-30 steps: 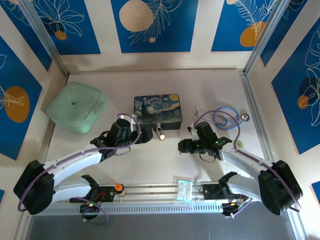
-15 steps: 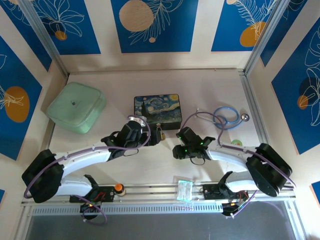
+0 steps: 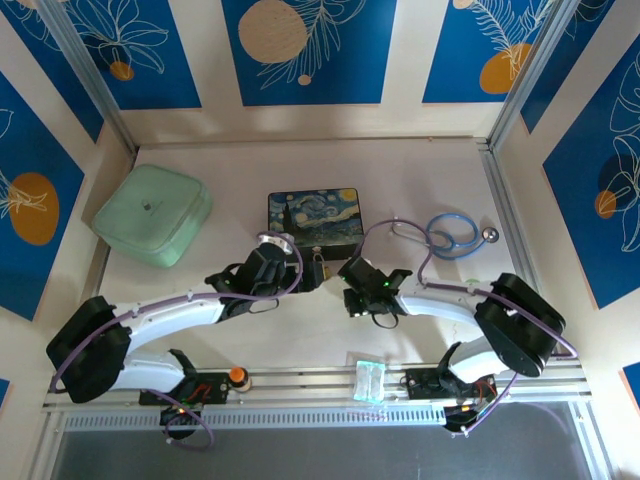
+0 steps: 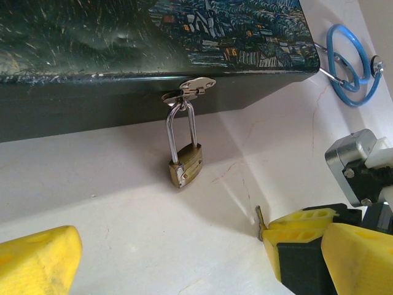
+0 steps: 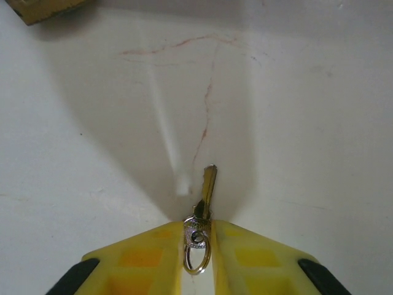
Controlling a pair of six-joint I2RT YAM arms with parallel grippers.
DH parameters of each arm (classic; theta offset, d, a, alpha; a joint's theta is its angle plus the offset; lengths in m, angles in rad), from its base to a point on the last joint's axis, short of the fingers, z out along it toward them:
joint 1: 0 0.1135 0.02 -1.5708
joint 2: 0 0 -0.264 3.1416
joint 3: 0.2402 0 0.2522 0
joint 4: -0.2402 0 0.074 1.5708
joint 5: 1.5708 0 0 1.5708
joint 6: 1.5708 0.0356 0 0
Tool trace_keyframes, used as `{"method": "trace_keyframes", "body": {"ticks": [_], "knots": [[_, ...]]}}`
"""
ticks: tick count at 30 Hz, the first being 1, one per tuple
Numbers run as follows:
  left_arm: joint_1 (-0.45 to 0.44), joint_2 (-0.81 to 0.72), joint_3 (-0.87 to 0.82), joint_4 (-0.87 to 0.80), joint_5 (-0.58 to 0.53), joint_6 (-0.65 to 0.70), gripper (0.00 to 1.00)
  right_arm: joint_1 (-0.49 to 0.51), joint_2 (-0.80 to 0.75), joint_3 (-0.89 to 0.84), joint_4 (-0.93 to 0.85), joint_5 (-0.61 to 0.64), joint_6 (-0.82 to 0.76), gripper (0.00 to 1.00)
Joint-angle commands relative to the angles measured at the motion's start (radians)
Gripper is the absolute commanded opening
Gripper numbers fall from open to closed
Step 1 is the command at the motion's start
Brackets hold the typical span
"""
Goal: Unlock the padlock with the key
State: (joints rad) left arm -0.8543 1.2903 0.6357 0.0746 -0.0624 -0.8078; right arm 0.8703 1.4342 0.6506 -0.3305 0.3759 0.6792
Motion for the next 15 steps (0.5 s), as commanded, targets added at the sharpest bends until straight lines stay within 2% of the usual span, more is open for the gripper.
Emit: {"method": "trace_keyframes", "body": {"ticks": [1, 4, 7, 9, 15], "knots": [[-0.011, -0.003, -0.006, 0.026, -0.02, -0.019, 1.0, 0.011, 0.039, 0.012, -0.082, 0.061, 0.036, 0.13], [-0.011, 0.007, -0.006, 0.066, 0.019, -0.014, 1.0, 0.006, 0.013, 0.001, -0.068, 0.043, 0.022, 0.1], [-0.011, 0.031, 0.001, 0.085, 0.046, -0.026, 0.96, -0.026, -0.039, -0.037, -0.006, -0.051, -0.029, 0.05], [-0.012, 0.048, 0.009, 0.086, 0.058, -0.066, 0.96, -0.071, -0.047, -0.043, -0.018, -0.119, -0.051, 0.0], [-0.016, 0.078, 0.002, 0.194, 0.129, -0.228, 0.91, -0.124, -0.11, -0.043, -0.052, -0.193, -0.1, 0.0]]}}
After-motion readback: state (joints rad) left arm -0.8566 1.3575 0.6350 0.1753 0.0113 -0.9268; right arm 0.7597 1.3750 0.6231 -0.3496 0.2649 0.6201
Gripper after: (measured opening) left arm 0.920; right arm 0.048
